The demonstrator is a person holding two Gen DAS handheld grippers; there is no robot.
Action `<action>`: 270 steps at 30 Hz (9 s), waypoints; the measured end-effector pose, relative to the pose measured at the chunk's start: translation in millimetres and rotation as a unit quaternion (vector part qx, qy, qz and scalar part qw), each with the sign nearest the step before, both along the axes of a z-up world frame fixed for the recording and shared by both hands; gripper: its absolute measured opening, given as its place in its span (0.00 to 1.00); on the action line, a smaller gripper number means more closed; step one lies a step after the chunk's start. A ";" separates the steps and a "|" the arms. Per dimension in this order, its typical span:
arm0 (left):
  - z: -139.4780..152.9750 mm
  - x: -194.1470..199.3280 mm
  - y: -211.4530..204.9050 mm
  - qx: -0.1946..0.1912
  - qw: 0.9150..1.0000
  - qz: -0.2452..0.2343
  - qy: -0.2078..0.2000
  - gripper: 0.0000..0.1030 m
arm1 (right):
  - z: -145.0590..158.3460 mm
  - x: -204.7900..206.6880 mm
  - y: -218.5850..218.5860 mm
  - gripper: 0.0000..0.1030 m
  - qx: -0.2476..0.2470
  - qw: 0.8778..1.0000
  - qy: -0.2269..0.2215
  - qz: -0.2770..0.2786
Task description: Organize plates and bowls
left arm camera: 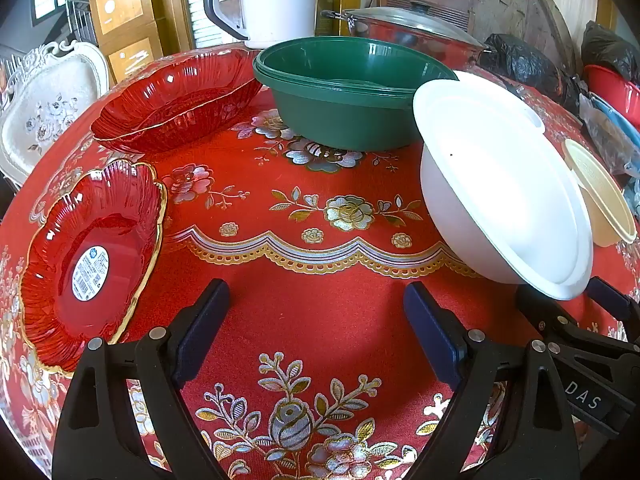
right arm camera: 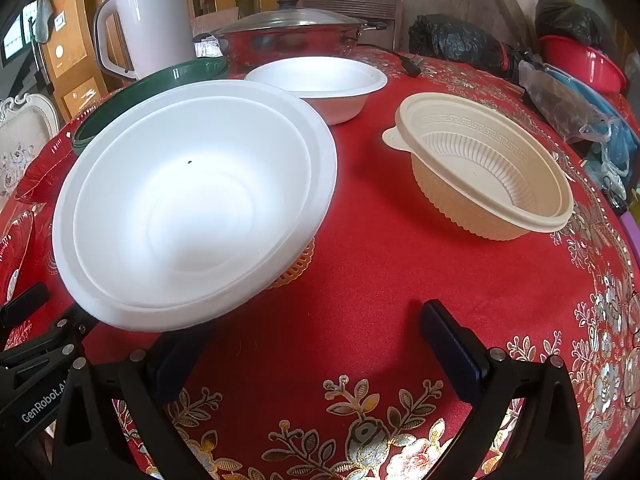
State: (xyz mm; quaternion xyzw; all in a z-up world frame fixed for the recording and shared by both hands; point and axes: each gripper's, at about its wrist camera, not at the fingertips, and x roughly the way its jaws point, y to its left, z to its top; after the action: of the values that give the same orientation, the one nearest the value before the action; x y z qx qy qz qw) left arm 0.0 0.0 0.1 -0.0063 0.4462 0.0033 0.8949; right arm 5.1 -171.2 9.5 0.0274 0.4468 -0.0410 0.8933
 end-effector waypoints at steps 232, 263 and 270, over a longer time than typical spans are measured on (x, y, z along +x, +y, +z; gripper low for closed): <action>53.8 154.9 277.0 -0.033 0.989 0.130 0.069 0.26 | 59.7 246.4 238.3 0.47 0.150 0.934 0.188 0.264; 99.9 -59.5 386.9 -0.028 0.970 0.239 0.018 0.26 | 89.5 110.6 385.9 0.48 0.148 0.880 0.185 0.411; 90.2 -107.4 392.8 -0.031 0.967 0.250 0.025 0.26 | 78.9 73.8 404.8 0.49 0.138 0.867 0.199 0.435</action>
State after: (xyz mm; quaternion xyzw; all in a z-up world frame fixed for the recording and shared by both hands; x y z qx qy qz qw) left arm -107.4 392.8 90.3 -0.1456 0.4530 0.2129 0.8534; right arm 78.9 233.6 88.3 -0.0550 0.5831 0.4092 0.6997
